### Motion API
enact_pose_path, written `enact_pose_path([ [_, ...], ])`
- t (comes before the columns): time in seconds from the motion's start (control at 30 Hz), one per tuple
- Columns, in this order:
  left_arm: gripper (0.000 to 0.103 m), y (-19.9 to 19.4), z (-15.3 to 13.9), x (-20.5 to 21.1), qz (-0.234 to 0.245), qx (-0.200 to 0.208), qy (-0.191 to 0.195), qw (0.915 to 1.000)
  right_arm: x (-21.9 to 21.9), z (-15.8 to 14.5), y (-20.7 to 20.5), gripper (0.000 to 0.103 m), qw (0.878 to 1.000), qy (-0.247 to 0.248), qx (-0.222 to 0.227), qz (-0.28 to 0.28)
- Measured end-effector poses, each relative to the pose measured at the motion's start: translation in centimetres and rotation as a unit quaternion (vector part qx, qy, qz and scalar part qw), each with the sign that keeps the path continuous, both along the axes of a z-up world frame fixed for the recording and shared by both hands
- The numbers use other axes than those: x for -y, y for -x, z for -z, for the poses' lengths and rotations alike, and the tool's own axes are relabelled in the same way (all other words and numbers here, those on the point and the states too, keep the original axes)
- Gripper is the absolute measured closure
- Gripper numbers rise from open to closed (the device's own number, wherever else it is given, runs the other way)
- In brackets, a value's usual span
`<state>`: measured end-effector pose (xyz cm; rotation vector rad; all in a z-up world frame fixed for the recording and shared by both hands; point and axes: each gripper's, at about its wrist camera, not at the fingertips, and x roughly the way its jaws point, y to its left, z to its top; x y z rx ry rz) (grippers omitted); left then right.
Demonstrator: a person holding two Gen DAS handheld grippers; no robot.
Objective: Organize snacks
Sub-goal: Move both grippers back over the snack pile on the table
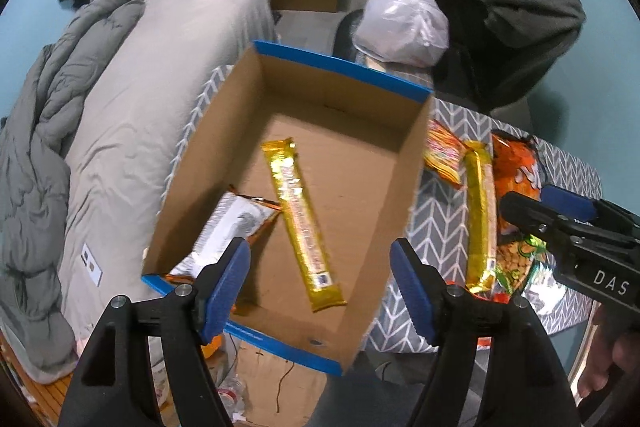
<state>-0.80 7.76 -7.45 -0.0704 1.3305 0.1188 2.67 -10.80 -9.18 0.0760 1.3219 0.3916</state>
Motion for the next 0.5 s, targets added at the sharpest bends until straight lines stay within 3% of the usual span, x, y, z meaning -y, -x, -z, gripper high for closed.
enact_pose_path([
  [0.5,0.029,-0.1,2.1,9.3,0.080,-0.038,0.004,0.9961,12.7,2.3,2.8,0.029,0.999,0.033,-0.015,0.034],
])
